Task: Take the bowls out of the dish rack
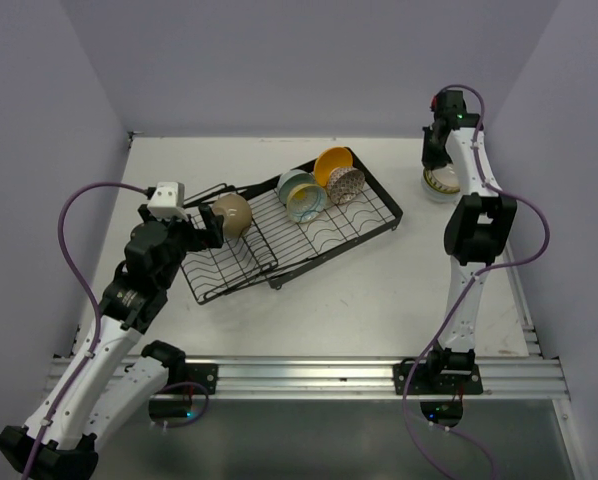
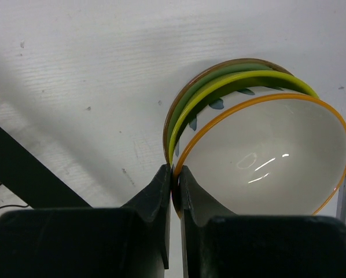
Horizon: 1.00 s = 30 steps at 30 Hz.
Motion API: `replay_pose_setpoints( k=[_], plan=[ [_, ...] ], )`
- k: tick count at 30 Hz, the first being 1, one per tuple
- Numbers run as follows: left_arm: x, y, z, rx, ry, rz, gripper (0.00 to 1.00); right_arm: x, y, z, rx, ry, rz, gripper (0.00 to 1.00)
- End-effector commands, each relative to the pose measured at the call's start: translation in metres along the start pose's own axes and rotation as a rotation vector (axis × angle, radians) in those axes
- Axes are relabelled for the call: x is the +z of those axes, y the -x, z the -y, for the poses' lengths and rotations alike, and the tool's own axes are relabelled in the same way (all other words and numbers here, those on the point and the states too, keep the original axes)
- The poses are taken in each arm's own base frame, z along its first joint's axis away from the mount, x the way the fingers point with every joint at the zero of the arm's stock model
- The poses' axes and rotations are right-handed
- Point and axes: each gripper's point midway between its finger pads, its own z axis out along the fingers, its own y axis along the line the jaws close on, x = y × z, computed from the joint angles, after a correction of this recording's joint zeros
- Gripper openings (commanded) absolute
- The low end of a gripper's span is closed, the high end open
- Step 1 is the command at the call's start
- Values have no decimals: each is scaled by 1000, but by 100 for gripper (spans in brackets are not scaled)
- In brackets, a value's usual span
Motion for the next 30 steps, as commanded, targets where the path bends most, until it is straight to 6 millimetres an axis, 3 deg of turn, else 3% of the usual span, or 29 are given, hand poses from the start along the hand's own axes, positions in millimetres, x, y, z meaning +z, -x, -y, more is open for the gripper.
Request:
replay_pose_setpoints(
  k=[1, 17, 19, 20, 21, 26, 30],
  plan=[
    [0, 9, 1, 18, -3, 29, 100, -31, 32, 10, -4, -32, 131, 0],
    [2, 7, 3, 23, -10, 23, 100, -21, 38, 9, 10, -35, 158, 0],
    [2, 7, 3, 21, -11, 22, 100, -22, 40, 10, 12, -37, 163, 11],
    [2, 7, 3, 21, -11, 22, 100, -22, 40, 10, 12, -37, 163, 33],
    [1, 7, 3, 24, -13, 23, 100, -24, 40, 9, 13, -31, 162, 41],
    [2, 7, 3, 24, -10, 23, 100, -36, 42, 6, 23, -8, 176, 52],
    [2, 7, 1, 25, 0, 19, 100, -62, 50, 6, 41, 13, 210, 57]
  ],
)
